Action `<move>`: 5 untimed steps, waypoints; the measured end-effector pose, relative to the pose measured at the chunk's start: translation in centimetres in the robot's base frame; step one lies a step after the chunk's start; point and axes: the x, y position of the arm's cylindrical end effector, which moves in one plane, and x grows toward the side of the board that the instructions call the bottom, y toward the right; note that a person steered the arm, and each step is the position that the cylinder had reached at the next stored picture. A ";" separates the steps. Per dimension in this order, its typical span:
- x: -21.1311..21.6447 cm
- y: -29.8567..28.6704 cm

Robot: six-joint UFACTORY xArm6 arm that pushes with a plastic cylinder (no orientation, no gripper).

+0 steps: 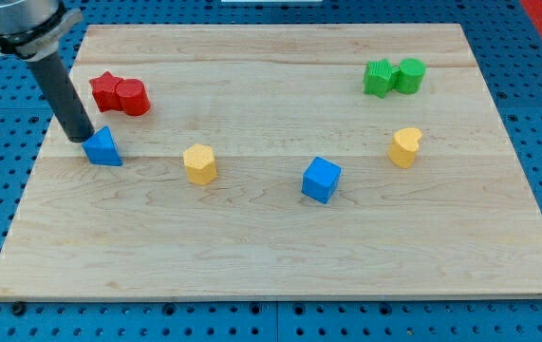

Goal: Push the blue triangle at bottom left to the yellow hexagon

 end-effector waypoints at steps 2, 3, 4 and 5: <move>5.1 4.1; 9.2 6.6; 13.3 9.7; 13.8 10.3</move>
